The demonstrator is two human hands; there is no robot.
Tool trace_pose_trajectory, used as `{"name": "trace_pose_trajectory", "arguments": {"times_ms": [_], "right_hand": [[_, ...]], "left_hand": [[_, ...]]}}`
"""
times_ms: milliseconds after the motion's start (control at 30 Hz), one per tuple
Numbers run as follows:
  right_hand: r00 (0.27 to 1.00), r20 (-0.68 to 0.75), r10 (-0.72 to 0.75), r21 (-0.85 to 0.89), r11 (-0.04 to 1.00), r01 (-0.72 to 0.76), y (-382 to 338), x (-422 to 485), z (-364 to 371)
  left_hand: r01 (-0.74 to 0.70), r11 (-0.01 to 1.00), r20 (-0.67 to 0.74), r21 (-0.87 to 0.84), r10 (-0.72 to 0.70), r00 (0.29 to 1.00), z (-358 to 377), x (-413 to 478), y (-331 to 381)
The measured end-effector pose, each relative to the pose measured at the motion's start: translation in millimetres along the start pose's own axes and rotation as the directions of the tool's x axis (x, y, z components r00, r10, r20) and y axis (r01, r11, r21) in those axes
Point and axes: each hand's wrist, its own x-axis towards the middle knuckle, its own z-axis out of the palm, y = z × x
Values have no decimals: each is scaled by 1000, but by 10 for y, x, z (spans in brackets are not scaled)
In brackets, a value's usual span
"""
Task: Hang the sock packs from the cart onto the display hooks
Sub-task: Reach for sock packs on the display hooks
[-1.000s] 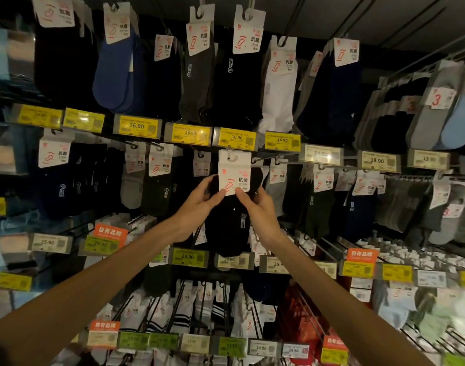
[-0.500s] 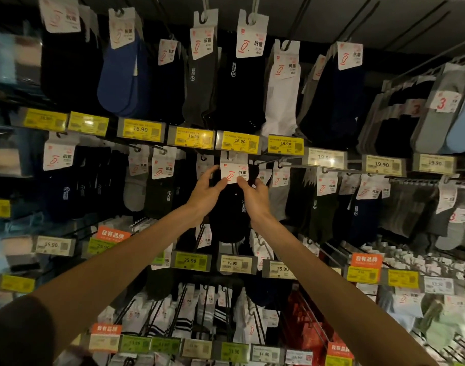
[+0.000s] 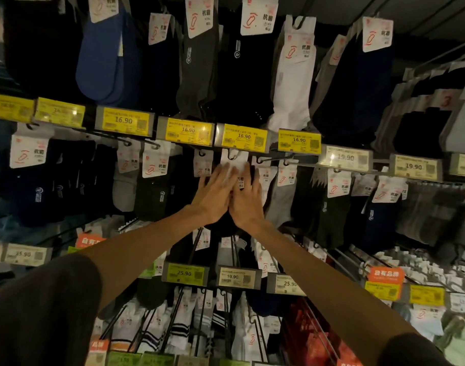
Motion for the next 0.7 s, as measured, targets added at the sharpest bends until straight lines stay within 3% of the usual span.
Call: {"name": "trace_pose_trajectory", "arguments": {"times_ms": [300,500,700], "right_hand": [[967,254,11,-96,995,13,314,642,551],[913,405,35,-226,972,62,423,1092,671],[892,448,51,-345,931,121,442,1253,790]], "left_hand": [[87,992,247,90,-107,963,550,702,-293],[151,988,344,33,-153,926,757,1115,-450],[165,984,375,61,-176,910,934,1295,-494]]}}
